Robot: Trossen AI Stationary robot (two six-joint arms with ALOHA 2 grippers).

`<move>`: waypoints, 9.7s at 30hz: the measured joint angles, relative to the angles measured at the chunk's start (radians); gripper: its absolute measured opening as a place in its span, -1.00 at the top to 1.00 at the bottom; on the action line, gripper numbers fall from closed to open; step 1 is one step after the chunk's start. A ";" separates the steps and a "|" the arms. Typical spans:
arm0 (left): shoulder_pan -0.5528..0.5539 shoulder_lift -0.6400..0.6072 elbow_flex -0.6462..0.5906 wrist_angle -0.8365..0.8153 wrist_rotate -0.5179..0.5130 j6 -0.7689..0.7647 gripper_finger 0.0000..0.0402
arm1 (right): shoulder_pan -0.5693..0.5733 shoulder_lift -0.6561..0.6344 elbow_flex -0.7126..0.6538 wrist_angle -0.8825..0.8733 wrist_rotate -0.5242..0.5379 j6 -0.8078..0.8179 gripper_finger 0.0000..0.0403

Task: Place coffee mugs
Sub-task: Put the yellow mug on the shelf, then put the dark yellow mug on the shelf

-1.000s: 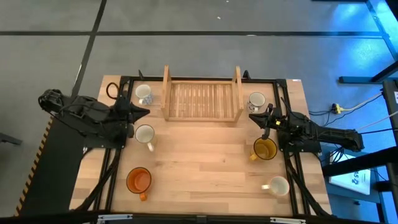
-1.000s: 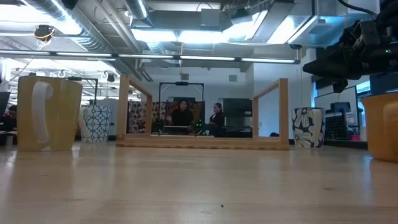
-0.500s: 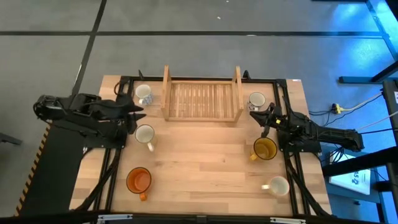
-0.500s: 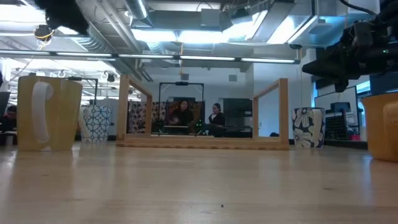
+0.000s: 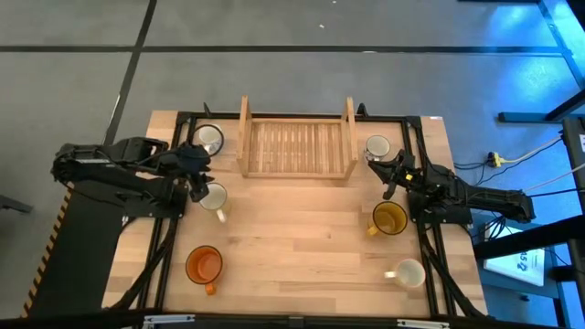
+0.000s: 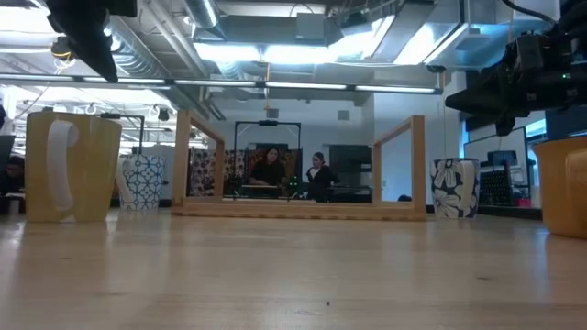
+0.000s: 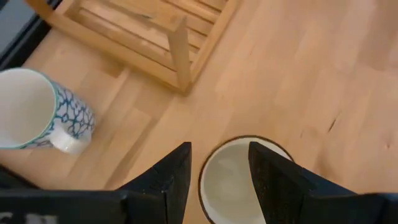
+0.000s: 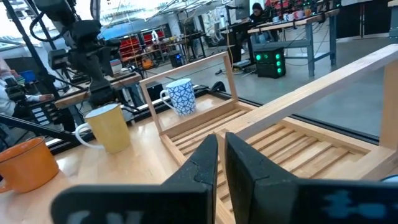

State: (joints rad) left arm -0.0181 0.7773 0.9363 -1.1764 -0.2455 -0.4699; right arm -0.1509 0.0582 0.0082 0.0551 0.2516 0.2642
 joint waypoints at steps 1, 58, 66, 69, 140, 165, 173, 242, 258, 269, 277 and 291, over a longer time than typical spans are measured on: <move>0.003 0.004 0.000 -0.009 0.001 -0.007 0.23 | 0.000 0.000 0.000 0.000 0.000 0.000 0.91; 0.204 0.252 -0.118 0.067 0.230 0.346 0.91 | 0.000 0.000 0.000 -0.002 -0.008 0.000 0.91; 0.157 0.252 0.147 0.037 0.297 0.393 0.91 | 0.000 0.000 0.000 -0.001 0.001 0.000 0.91; 0.155 0.254 0.235 0.039 0.278 0.406 0.91 | 0.000 0.000 0.000 0.002 0.007 0.000 0.91; 0.807 1.380 1.042 0.025 0.227 1.327 0.91 | 0.000 0.110 0.000 0.001 0.026 0.124 0.91; 0.808 1.359 1.014 0.070 0.202 1.339 0.49 | 0.000 0.110 0.000 0.001 0.026 0.124 0.91; 0.769 1.289 1.013 0.018 0.177 1.260 0.48 | 0.000 0.110 0.000 0.002 0.026 0.124 0.91; 0.551 0.172 0.299 0.211 0.652 0.785 0.50 | 0.332 1.248 1.180 -1.084 -0.280 0.885 0.89; 0.551 0.172 0.274 0.239 0.653 0.751 0.50 | 0.426 1.249 0.973 -1.178 -0.299 1.282 -0.13; 0.551 0.172 0.274 0.246 0.650 0.741 0.50 | 0.426 1.249 0.768 -0.979 -0.289 1.366 0.17; 0.552 0.172 0.274 0.247 0.614 0.741 0.50 | 0.426 1.249 0.755 -0.976 -0.271 1.359 0.68; 0.552 0.172 0.274 0.249 0.614 0.784 0.50 | 0.425 1.250 0.850 -0.953 -0.213 1.167 0.96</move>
State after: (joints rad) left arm 0.5335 0.9497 1.2106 -0.9276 0.3687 0.3137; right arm 0.2741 1.3079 0.8582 -0.8983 0.0384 1.4317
